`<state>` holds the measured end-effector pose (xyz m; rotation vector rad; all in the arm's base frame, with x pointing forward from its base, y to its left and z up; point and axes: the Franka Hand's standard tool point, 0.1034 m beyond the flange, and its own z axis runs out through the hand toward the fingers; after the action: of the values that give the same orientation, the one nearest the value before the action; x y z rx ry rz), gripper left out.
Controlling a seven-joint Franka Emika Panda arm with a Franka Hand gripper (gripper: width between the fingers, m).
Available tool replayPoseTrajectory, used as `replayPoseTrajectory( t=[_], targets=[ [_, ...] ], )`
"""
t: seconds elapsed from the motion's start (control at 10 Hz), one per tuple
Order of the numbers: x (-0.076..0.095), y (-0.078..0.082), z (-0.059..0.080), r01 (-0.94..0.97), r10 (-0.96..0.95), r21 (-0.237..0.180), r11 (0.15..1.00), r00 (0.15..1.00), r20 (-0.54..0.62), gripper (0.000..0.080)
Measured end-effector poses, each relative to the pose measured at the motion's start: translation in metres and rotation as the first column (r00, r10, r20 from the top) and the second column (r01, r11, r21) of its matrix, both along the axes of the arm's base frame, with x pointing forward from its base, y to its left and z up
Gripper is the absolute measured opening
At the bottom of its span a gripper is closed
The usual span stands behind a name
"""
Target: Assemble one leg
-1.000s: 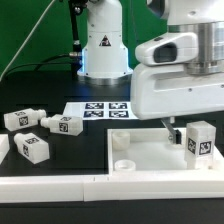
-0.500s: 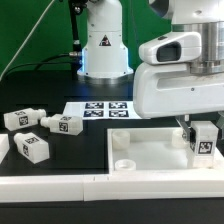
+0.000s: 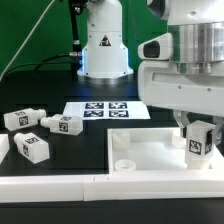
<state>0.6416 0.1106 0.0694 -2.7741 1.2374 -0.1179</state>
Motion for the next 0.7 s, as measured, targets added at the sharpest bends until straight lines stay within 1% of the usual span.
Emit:
replayPoseTrajectory(
  t=[0.1,0.2,0.6,0.7],
  targets=[
    [-0.0009,0.0007,-0.0002,0.204,-0.204,0.029,0.978,0.979,-0.021,0.0285],
    [-0.001,0.0,-0.0002,0.282,-0.281,0.046,0.958,0.959,-0.033,0.0285],
    [-0.0012,-0.0006,-0.0003,0.498,-0.494,0.075,0.864,0.867,-0.067,0.0285],
    [-0.0011,-0.0018,-0.0002,0.609,-0.602,0.088,0.789,0.793,-0.092,0.0285]
  ],
)
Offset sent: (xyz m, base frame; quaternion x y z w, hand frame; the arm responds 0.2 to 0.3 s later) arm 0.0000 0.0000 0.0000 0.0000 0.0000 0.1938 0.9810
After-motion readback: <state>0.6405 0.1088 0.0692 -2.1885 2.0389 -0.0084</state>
